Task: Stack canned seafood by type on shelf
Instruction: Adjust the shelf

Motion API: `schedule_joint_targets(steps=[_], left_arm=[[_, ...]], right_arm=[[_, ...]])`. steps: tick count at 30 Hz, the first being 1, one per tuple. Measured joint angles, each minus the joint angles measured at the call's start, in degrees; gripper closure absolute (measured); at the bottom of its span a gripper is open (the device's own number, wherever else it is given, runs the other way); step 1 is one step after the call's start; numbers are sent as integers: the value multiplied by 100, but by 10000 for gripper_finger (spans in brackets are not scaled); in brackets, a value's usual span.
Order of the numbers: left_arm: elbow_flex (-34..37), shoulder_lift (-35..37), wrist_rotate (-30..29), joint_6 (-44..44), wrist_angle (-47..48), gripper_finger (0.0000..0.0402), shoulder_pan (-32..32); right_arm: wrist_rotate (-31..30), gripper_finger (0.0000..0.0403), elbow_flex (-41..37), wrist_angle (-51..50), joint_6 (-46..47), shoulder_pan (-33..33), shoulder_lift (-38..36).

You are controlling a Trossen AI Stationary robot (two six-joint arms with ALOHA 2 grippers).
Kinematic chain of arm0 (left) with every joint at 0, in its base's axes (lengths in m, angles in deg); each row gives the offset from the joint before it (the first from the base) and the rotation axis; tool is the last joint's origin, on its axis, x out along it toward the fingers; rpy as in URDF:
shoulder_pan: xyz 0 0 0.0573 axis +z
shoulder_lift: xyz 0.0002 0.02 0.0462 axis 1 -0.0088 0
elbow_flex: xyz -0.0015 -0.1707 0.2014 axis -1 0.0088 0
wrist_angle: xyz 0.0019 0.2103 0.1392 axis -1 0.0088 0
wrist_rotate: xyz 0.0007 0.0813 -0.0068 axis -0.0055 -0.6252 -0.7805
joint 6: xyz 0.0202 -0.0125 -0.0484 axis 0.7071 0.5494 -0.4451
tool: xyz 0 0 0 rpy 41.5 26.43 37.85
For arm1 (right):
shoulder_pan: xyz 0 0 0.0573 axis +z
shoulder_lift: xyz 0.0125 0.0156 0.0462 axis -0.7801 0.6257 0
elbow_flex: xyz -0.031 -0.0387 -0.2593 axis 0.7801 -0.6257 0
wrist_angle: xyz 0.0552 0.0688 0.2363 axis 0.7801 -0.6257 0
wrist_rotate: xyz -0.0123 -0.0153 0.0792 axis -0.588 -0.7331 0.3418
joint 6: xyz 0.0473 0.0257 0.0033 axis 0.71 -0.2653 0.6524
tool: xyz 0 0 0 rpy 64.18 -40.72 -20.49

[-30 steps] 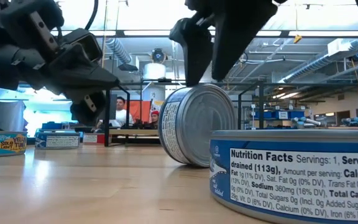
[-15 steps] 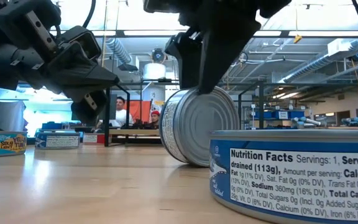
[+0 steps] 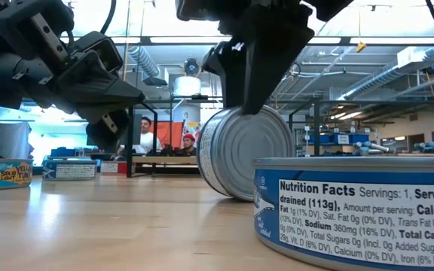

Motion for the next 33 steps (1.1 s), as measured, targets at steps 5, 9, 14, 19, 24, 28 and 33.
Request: schedule_joint_targets(steps=[5, 9, 14, 19, 24, 28, 33], left_arm=[[0, 0, 0, -2, 2, 401, 0], [0, 0, 0, -4, 2, 401, 0], [0, 0, 0, -32, 2, 401, 0], [0, 0, -4, -189, -25, 401, 0], [-1, -1, -324, -541, -76, 401, 108], [-2, -2, -548, -898, -109, 401, 327], [-4, -2, -603, -984, -295, 401, 629]], right_arm=[[154, 190, -190, 8, 95, 0, 0], [162, 194, -263, -19, 211, 0, 0], [167, 234, -267, -59, 264, -33, 0], [-123, 257, 2, -434, 204, -123, -20], [-1183, 257, 192, -572, -179, -373, -396], [-2166, 257, 192, -647, -509, -872, -799], [-3066, 257, 165, -598, -1239, -1868, -1179]])
